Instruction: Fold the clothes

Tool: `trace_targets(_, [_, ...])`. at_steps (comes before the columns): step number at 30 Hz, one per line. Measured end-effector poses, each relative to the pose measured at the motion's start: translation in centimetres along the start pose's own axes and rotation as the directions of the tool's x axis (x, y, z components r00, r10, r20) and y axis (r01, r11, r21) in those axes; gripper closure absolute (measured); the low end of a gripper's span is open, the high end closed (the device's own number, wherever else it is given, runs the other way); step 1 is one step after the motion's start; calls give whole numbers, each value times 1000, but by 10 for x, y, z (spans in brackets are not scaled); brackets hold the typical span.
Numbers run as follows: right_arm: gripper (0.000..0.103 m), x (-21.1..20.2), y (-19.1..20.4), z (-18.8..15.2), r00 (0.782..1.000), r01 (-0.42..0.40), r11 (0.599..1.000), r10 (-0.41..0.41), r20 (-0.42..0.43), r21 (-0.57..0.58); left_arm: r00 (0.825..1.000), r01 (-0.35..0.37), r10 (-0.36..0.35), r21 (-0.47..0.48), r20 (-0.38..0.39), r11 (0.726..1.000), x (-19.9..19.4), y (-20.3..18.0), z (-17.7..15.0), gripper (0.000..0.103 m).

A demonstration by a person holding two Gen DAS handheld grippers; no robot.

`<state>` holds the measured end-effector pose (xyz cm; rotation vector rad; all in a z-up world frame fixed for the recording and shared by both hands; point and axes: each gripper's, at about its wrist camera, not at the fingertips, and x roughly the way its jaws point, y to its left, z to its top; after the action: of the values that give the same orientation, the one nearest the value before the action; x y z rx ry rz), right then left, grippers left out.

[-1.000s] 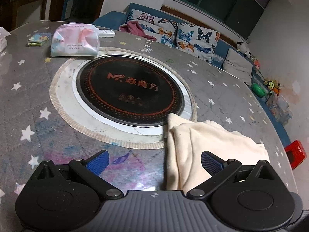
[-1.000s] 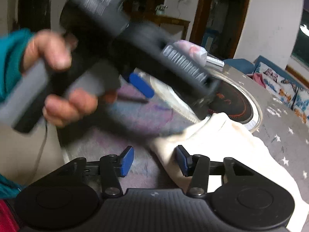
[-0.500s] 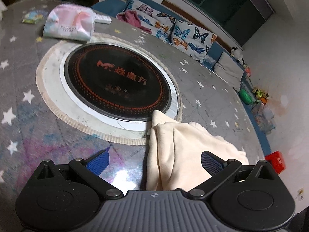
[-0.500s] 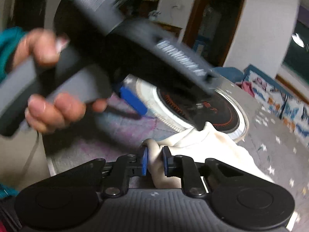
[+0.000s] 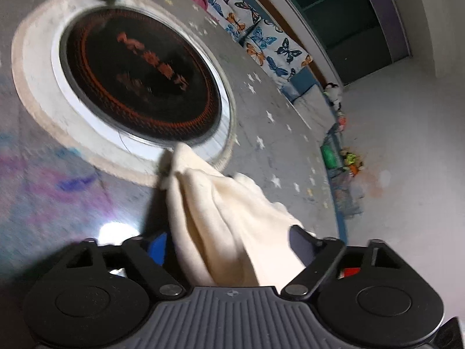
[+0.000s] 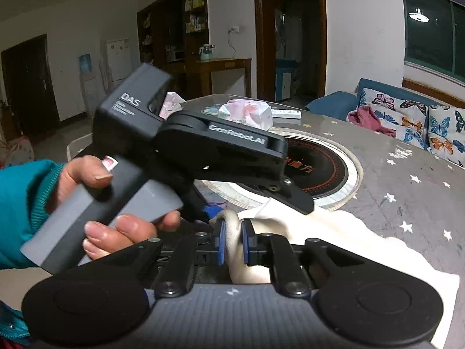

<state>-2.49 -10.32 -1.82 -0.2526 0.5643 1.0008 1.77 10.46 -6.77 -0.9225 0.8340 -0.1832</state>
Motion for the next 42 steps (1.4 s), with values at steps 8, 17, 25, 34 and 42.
trace_targets(8, [85,-3,-10,-12,1000,-15,998,16,-11,61,1000,3,-3,-64,0,998,8,12,-5,78])
trace_targets(17, [68,-41,-72,-37,979,202,954,-206,-8,220,999,-28,28,-3,18,1000,8,6,-8,80])
trace_targets(25, [54,-55,-142,-68,906,414,833,-415,-82,366,997,-65,64,45,32,997,7,-1,-10,79])
trace_targets(34, [49,-43,-179,-89,907,398,769,-412,-89,500,995,-87,84,76,45,993,9,-5,-11,78])
trace_targets(42, [78,-39,-174,-84,914,376,779,-401,-62,501,992,-118,109,160,65,980,11,-18,-14,79])
